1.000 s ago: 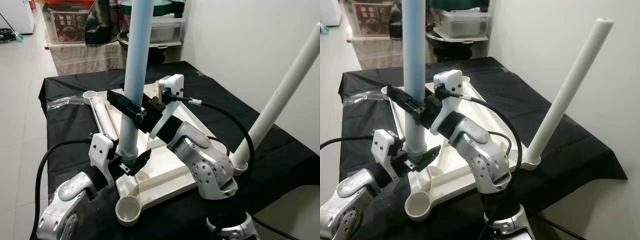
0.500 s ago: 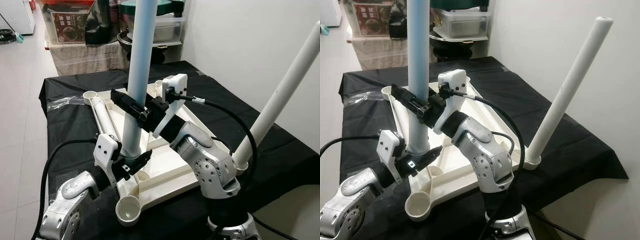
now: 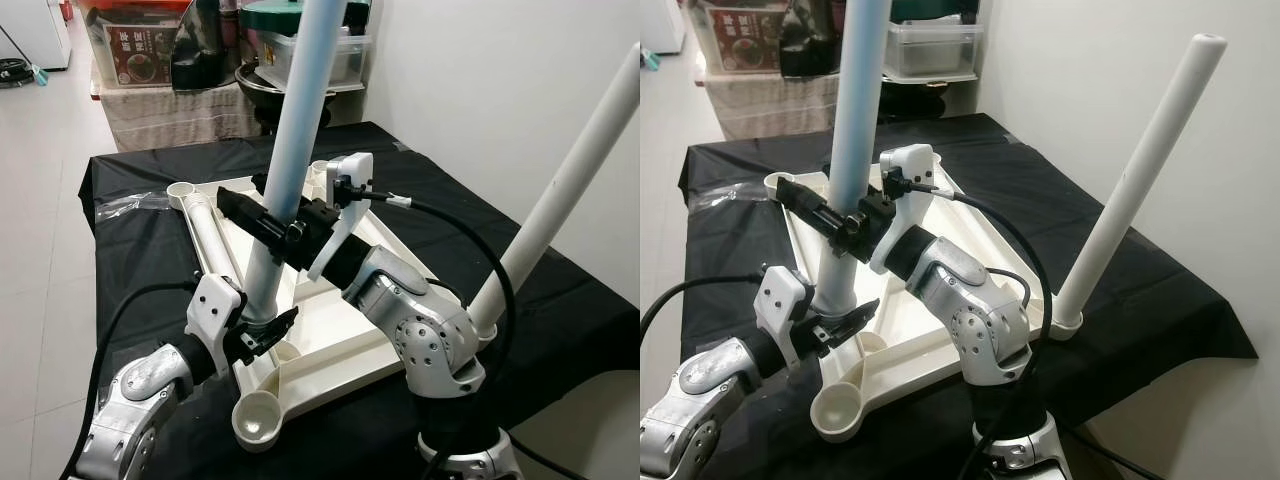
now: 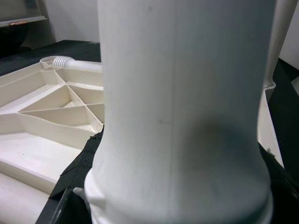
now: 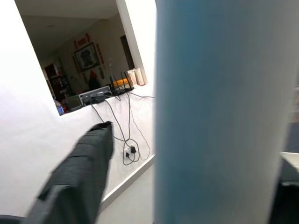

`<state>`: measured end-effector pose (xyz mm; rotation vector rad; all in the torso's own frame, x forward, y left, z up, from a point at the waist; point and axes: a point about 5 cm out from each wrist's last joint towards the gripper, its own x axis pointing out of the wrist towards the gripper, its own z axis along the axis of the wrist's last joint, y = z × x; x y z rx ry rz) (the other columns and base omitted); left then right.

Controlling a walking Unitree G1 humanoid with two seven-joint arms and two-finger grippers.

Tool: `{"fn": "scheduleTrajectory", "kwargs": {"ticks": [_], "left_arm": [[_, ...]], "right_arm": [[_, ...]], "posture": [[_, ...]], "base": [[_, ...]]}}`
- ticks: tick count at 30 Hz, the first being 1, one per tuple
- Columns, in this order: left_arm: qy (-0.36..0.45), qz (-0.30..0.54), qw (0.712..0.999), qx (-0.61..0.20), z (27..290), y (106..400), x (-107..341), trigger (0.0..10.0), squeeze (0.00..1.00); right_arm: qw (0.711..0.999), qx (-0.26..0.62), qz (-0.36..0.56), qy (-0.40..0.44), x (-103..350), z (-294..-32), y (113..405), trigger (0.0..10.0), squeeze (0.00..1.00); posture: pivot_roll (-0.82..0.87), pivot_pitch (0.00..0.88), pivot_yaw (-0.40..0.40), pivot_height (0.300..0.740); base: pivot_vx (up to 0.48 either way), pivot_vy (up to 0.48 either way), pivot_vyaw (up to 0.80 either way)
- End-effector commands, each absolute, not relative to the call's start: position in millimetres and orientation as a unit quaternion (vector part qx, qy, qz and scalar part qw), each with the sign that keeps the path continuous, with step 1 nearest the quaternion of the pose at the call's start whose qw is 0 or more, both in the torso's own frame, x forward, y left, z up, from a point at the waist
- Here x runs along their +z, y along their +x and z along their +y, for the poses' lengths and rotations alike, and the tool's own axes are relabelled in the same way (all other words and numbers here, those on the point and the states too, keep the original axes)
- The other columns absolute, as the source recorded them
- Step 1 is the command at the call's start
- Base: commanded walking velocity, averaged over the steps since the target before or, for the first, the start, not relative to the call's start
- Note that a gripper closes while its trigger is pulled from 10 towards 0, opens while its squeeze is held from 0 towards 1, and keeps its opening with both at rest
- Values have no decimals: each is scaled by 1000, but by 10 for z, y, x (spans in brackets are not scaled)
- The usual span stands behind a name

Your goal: Building children table

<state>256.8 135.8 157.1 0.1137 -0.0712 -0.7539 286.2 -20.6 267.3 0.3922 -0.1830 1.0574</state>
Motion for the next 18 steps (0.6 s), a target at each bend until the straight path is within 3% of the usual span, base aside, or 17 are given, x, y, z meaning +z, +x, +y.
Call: {"fn": "scheduleTrajectory", "kwargs": {"ticks": [1, 2, 3, 9, 10, 11, 12, 13, 18], "left_arm": [[67, -31, 920, -384, 1311, 2545, 1549, 10000, 0], [76, -35, 919, -385, 1330, 2535, 1557, 10000, 0], [85, -36, 918, -385, 1353, 2529, 1561, 10000, 0], [111, -36, 911, -396, 1369, 2501, 1545, 10000, 0], [119, -36, 908, -401, 1364, 2490, 1540, 10000, 0], [119, -36, 908, -401, 1364, 2490, 1540, 10000, 0], [122, -35, 906, -404, 1362, 2482, 1537, 10000, 0], [124, -35, 905, -405, 1365, 2479, 1539, 10000, 0], [120, -34, 905, -407, 1357, 2470, 1536, 10000, 0]], "right_arm": [[833, 514, -79, 188, 2675, -168, 2844, 10000, 1000], [831, 517, -55, 196, 2646, -171, 2857, 10000, 1000], [823, 525, -33, 214, 2629, -173, 2862, 10000, 0], [804, 546, 10, 237, 2567, -139, 2832, 10000, 0], [801, 548, 19, 239, 2541, -126, 2824, 7333, 0], [801, 548, 19, 239, 2541, -126, 2824, 7333, 0], [804, 543, 25, 241, 2517, -122, 2832, 2275, 0], [811, 533, 25, 240, 2497, -132, 2858, 0, 0], [839, 499, -5, 216, 2506, -182, 2935, 0, 0]], "posture": [[110, 0, -72, 740], [116, 0, -76, 740], [116, 0, -76, 740], [115, 0, -75, 740], [119, 0, -75, 740], [119, 0, -75, 740], [120, 0, -75, 740], [120, 0, -75, 740], [117, 0, -73, 740]], "base": [[0, 0, 0], [0, 0, 0], [0, 0, 0], [0, 0, 0], [0, 0, 0], [0, 0, 0], [0, 0, 0], [0, 0, 0], [0, 0, 0]]}}
